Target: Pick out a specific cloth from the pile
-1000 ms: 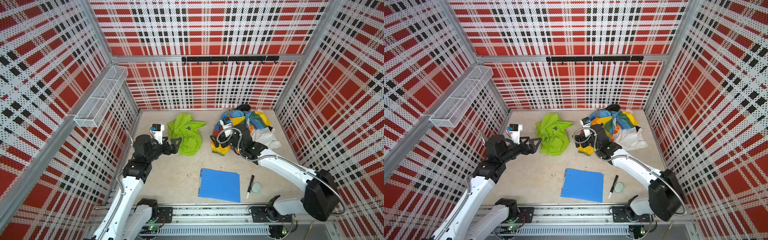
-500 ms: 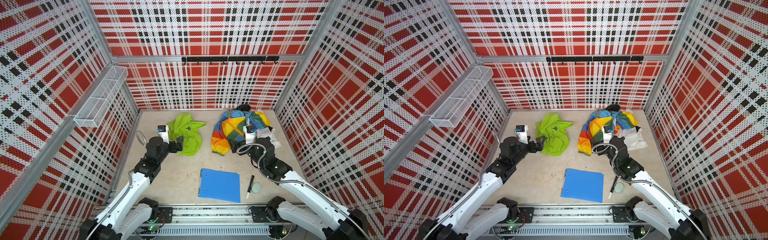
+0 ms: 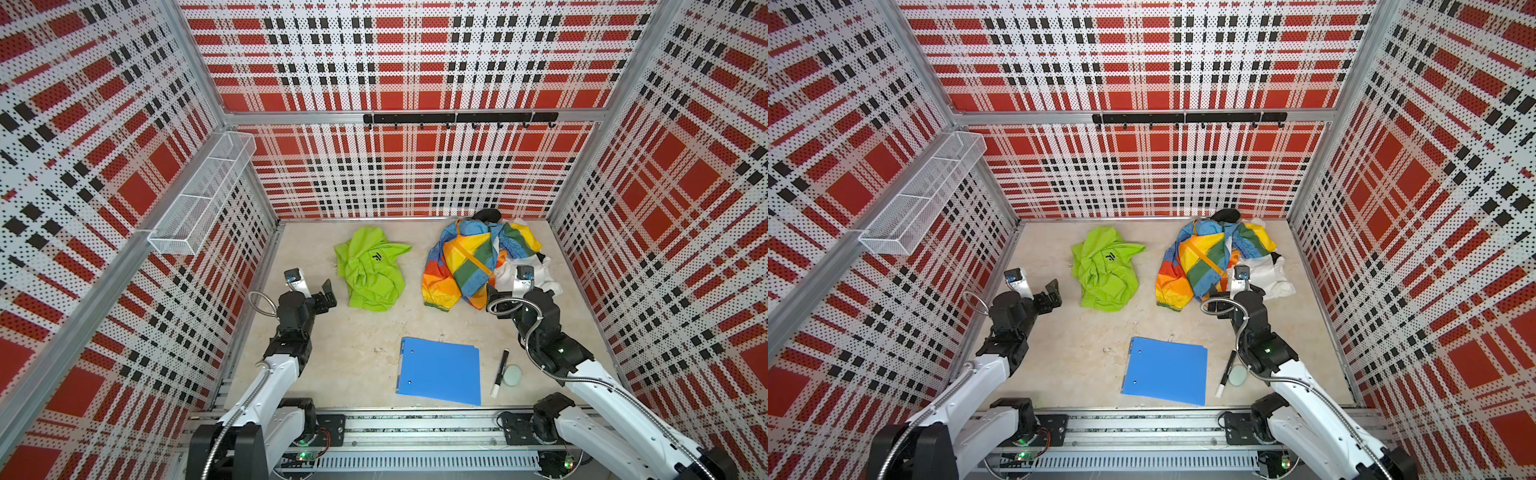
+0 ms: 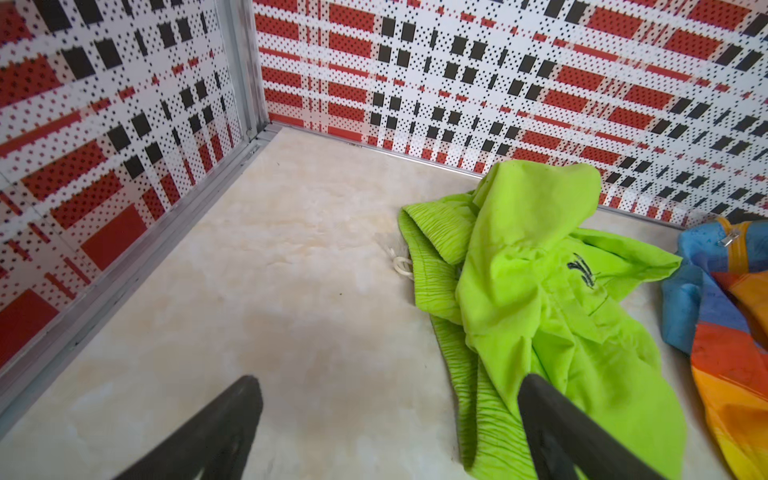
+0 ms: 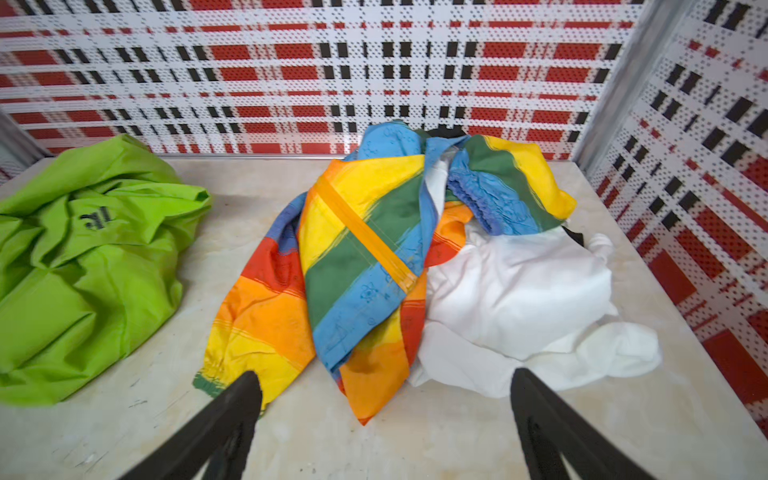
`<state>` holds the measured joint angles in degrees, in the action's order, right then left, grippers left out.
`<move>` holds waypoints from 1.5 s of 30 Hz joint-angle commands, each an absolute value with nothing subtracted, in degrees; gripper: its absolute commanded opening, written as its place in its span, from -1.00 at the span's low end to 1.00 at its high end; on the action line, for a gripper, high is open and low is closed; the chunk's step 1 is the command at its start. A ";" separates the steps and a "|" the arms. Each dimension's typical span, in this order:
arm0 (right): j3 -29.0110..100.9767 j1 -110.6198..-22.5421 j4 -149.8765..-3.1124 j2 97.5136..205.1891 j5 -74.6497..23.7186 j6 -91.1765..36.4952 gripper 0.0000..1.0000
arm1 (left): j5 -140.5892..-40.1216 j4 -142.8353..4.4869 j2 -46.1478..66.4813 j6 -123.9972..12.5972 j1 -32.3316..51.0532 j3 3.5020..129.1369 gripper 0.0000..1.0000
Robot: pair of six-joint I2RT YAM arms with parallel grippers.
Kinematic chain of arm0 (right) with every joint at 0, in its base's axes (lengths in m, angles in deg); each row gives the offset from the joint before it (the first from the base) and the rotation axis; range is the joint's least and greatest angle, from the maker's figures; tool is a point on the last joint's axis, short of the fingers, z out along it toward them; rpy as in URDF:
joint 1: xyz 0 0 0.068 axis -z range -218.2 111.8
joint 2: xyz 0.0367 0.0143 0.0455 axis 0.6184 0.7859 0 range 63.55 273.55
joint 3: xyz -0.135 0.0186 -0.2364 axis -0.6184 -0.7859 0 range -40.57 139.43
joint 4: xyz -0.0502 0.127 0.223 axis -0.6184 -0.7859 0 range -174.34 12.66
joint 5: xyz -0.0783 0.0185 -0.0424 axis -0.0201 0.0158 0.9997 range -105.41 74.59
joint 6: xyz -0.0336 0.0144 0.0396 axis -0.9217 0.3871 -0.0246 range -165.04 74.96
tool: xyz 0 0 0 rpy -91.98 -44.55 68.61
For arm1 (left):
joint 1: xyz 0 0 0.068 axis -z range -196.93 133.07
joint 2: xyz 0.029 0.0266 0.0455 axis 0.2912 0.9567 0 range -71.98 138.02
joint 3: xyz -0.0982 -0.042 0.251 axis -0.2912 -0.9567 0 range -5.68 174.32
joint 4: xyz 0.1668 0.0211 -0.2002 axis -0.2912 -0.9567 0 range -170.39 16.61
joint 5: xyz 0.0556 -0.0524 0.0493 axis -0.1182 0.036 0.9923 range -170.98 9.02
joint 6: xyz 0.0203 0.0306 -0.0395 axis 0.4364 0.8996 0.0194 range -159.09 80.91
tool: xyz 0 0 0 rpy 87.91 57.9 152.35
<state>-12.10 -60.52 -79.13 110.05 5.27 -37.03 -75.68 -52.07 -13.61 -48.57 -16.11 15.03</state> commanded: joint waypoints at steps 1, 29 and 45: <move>-15.03 -56.16 -71.00 109.19 2.85 -39.60 1.00 | -74.33 -38.87 -9.54 -43.02 -15.71 12.65 0.98; -25.63 -38.37 -16.42 143.57 -3.53 -45.00 1.00 | -77.77 -7.59 18.20 -39.45 -16.86 11.89 0.99; -25.09 -38.46 -8.17 152.90 -7.71 -46.18 1.00 | -77.53 -7.56 18.25 -39.20 -16.65 11.89 0.99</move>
